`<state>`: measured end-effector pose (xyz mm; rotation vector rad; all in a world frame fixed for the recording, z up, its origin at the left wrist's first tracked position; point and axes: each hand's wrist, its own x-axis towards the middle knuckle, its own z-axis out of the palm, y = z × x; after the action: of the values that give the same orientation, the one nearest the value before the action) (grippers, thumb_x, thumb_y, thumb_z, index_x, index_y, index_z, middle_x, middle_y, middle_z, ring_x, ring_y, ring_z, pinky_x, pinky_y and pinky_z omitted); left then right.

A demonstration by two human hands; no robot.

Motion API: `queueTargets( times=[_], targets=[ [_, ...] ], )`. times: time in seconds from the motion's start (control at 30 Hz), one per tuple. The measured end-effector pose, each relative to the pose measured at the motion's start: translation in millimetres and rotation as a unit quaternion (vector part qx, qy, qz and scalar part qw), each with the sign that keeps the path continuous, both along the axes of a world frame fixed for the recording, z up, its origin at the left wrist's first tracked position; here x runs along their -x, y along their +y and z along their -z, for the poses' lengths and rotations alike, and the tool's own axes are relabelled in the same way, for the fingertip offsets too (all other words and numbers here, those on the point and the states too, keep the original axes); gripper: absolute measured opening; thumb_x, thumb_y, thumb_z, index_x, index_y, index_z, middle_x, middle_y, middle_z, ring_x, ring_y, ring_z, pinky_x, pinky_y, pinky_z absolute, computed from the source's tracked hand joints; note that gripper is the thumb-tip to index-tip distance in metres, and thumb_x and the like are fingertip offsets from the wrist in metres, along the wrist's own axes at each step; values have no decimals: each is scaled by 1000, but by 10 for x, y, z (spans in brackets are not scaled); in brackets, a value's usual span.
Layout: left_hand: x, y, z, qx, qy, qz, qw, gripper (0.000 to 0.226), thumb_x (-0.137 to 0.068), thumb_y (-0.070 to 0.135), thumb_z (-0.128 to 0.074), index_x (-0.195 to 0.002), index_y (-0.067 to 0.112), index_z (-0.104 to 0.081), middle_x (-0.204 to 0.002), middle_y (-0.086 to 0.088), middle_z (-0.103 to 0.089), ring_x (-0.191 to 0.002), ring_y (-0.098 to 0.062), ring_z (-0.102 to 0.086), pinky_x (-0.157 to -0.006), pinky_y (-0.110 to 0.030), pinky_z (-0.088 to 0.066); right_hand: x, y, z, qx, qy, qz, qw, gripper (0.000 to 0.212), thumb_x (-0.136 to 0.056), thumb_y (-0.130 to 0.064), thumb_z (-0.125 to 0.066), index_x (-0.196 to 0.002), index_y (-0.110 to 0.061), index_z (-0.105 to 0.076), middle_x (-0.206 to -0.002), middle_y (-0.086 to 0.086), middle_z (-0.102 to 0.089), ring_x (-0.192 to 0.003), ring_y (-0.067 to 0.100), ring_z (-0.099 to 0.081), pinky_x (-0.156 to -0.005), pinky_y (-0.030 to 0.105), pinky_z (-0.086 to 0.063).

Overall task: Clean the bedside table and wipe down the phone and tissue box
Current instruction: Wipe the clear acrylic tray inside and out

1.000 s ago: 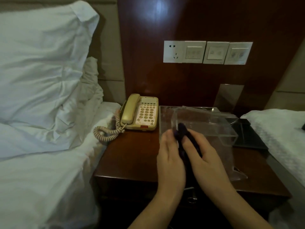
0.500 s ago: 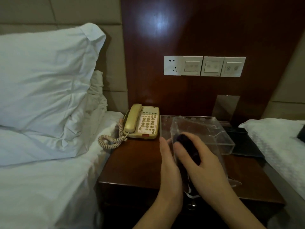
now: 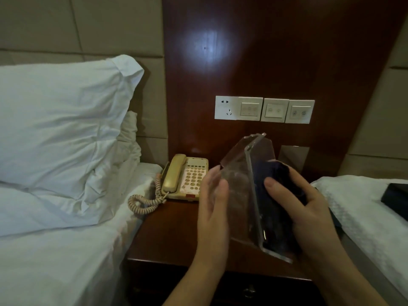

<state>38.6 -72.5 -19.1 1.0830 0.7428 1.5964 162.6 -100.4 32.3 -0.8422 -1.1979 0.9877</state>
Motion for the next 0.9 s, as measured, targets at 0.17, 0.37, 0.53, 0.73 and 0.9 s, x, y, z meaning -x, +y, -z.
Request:
queueTargets(
  times=[0.17,0.37,0.53,0.73,0.9],
  targets=[
    [171,218,129,17,87,-114,990,70,-74,77,-63,-137,49,-49,-142,19,-52,-132,-4,-51,-111,-41,-47,-165,134,81,87,143,-115,979,66,-36,-40,-98,-97,-26,-79,-97,9,-76,-77,25,-75,-54,30,-58],
    [459,400,247,98,154,-159,970,78,-78,61,-70,-145,35,-41,-134,19,-46,-115,5,-48,-90,-13,-37,-500,232,499,198,267,-141,933,82,-12,-30,-103,-87,-9,-80,-79,11,-72,-58,24,-71,-49,32,-58],
    [511,501,296,126,175,-109,970,47,-76,54,-76,-114,36,-53,-98,23,-65,-91,7,-65,-77,-11,-46,-596,257,588,199,310,-183,912,69,-24,-21,-104,-87,-9,-78,-73,11,-71,-52,24,-69,-44,32,-57],
    [558,576,487,123,145,-52,980,50,-82,36,-79,-126,19,-64,-103,1,-77,-91,-11,-75,-76,-28,-61,-851,379,677,223,208,-90,948,53,-41,-44,-97,-85,-20,-81,-85,8,-72,-65,23,-71,-56,32,-60],
    [494,596,655,149,109,-63,981,32,-90,22,-73,-119,20,-61,-92,7,-72,-65,8,-68,-48,-11,-48,-852,411,736,192,23,32,981,56,-60,-57,-79,-106,-26,-73,-107,21,-69,-77,30,-68,-56,35,-54]
  ],
)
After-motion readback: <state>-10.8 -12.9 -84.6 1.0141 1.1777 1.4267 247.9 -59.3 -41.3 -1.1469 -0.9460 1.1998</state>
